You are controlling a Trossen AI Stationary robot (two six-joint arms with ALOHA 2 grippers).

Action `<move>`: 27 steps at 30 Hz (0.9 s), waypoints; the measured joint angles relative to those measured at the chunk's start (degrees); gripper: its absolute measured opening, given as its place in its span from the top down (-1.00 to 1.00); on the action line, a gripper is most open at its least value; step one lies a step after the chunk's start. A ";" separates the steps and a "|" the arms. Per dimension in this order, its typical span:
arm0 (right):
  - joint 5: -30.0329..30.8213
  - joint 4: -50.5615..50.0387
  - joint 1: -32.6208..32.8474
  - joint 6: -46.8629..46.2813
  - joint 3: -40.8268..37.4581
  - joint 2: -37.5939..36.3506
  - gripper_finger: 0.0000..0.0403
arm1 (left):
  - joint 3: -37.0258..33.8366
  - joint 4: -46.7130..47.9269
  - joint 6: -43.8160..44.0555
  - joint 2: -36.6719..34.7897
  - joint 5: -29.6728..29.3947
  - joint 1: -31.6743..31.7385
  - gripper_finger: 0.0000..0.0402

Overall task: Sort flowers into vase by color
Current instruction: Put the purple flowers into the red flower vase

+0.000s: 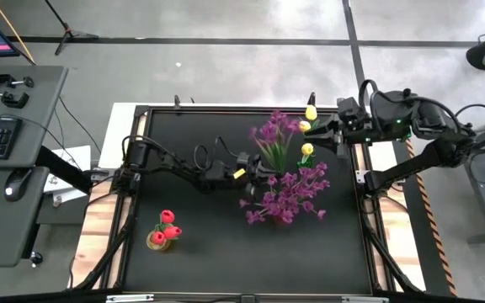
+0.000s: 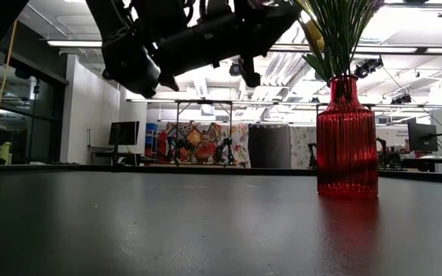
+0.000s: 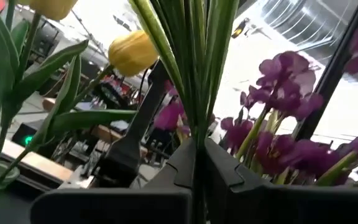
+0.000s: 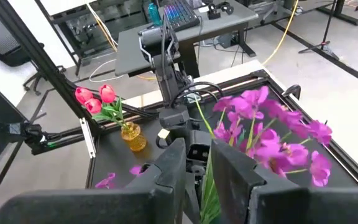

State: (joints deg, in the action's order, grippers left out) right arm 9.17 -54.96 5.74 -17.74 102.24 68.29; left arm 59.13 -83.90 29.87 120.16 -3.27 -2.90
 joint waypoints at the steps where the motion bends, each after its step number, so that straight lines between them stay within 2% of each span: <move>1: 0.00 0.00 0.00 -0.03 0.00 0.00 0.67 | 0.00 -0.52 0.05 0.00 0.00 0.14 1.00; 7: -0.01 0.00 0.00 0.01 0.00 0.02 0.67 | 0.00 -2.14 0.01 -0.04 -0.18 0.13 1.00; 15: 1.84 0.00 0.00 1.24 0.00 0.02 0.67 | 5.12 1.75 -3.52 -0.02 1.47 0.11 1.00; 27: 1.84 0.00 0.00 1.25 0.00 0.02 0.67 | 5.27 7.21 -6.91 -0.07 2.60 0.09 1.00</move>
State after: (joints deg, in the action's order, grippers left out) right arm 11.00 -54.96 5.74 -16.49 102.24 68.31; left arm 64.40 -76.69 22.96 120.09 -0.67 -2.81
